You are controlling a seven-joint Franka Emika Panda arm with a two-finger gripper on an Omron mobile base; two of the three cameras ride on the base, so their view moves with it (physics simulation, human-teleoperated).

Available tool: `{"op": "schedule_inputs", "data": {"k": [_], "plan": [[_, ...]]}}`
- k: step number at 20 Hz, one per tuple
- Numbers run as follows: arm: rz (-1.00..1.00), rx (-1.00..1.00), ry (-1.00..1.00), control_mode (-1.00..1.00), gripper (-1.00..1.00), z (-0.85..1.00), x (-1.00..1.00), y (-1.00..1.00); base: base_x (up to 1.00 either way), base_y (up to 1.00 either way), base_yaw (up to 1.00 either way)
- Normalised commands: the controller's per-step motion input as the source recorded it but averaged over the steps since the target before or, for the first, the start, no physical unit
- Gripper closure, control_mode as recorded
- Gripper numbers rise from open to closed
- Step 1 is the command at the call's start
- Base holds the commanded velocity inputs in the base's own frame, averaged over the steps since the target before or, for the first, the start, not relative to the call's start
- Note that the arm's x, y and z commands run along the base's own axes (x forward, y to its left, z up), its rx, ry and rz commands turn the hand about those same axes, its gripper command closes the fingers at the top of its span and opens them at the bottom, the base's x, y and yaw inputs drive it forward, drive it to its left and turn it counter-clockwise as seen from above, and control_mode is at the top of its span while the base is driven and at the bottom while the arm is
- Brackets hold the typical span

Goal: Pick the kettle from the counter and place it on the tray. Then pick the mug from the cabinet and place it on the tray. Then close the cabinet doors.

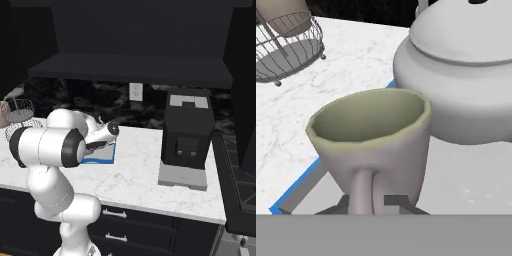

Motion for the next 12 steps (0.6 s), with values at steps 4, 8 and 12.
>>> {"op": "schedule_inputs", "data": {"k": [4, 8, 12], "plan": [[0.01, -0.03, -0.06, -1.0, -1.0, -0.32, -0.2, -0.08, 0.0, 0.0, 0.0], [0.0, 0.0, -0.09, -1.0, -1.0, -0.06, 0.04, -0.12, 0.0, 0.0, 0.0], [0.0, 0.0, -0.07, -1.0, -1.0, -0.04, 0.01, -0.18, 0.0, 0.0, 0.0]]}}
